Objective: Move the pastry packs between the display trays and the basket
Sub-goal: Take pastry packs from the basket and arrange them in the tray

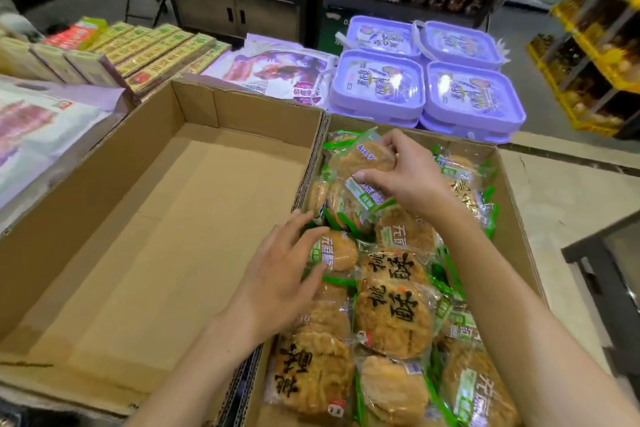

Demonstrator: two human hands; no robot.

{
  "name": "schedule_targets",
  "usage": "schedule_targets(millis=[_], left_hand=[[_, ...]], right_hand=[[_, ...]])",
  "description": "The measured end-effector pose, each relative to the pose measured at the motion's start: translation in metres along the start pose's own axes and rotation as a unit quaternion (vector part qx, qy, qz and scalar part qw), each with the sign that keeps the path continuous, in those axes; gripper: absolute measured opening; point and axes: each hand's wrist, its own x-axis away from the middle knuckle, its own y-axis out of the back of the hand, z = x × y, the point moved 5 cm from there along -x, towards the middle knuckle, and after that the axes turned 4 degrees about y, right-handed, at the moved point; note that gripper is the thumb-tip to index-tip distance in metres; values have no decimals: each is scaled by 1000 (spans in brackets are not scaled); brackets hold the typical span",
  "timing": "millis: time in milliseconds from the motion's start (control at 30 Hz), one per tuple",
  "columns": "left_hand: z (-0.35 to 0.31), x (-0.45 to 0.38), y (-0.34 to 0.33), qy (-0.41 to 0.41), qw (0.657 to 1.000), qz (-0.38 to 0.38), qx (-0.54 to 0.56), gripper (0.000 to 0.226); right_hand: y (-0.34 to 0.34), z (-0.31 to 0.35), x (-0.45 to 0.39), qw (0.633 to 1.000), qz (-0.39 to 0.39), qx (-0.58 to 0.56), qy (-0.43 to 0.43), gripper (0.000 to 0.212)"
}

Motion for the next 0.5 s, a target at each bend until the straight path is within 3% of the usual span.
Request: schedule_targets(millis=[67, 167, 300, 367, 433, 500], left_hand=[[-13, -15, -1, -22, 999, 9, -28, 43], [-28, -31, -22, 2, 992, 98, -82, 46], [-39, -41, -37, 98, 964, 203, -144, 35], [-40, -44, -35, 173, 960, 195, -101, 36], [-34, -44, -34, 251, 952, 165, -56, 52], [-25, -45, -34, 303, 944, 129, -1, 58]], right_hand=[[12, -7, 25, 991, -40, -122, -24, 49], [26, -21, 60, 966, -96, -234, -50, 41], [37, -36, 98, 953, -144, -257, -67, 39], [39, -44, 116, 953, -150, -252, -75, 39], [35, -55, 131, 947, -156, -262, -99, 39], [29, -63, 143, 943, -160, -267, -118, 49]])
